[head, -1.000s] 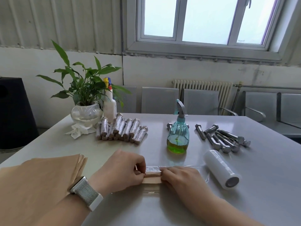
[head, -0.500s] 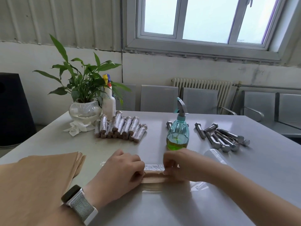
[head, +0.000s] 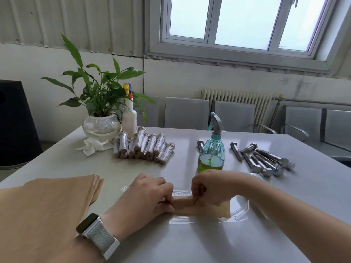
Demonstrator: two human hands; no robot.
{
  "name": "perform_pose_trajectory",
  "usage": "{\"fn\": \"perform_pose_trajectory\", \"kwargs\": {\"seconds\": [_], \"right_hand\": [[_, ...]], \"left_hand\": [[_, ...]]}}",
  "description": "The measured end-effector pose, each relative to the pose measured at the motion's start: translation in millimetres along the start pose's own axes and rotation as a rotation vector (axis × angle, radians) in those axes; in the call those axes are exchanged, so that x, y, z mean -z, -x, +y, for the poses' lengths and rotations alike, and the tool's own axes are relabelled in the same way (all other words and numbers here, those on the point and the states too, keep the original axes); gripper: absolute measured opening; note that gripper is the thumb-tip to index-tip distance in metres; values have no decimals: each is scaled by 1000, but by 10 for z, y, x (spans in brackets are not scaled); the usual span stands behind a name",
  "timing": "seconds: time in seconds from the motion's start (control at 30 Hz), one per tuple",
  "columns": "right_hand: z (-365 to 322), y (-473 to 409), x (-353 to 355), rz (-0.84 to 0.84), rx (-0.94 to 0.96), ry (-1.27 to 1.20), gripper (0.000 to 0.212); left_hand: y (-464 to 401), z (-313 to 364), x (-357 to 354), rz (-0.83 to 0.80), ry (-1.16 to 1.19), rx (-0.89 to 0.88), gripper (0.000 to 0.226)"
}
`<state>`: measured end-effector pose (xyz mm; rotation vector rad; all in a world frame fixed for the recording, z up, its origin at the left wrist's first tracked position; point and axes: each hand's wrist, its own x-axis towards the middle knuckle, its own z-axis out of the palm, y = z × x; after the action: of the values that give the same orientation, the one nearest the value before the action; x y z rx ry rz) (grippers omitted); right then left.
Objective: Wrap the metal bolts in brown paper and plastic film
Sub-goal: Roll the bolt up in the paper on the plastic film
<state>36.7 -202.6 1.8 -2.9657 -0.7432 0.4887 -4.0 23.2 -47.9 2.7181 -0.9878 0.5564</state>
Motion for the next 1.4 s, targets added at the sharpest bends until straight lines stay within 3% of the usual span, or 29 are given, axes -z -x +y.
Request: {"fn": "perform_pose_trajectory", "kwargs": {"seconds": [0.27, 0.53, 0.87, 1.07, 1.13, 1.27, 1.4], "right_hand": [[-121, 25, -47, 62, 48, 159, 27], [-51, 38, -321, 362, 116, 344, 26], [157, 153, -371, 400, 216, 114, 26], [212, 292, -678, 589, 261, -13, 17], [201, 301, -756, 643, 241, -75, 15], [193, 275, -822, 719, 194, -130, 13], [199, 257, -848, 740, 169, -139, 12]], "left_hand": [[9, 34, -14, 39, -20, 17, 19], [5, 67, -74, 158, -118, -30, 21], [-15, 58, -111, 152, -137, -36, 19], [3, 51, -86, 81, -104, -66, 20], [26, 26, -71, 37, -39, -47, 16], [99, -123, 21, 67, 358, 108, 9], [133, -245, 63, 97, 280, 184, 10]]}}
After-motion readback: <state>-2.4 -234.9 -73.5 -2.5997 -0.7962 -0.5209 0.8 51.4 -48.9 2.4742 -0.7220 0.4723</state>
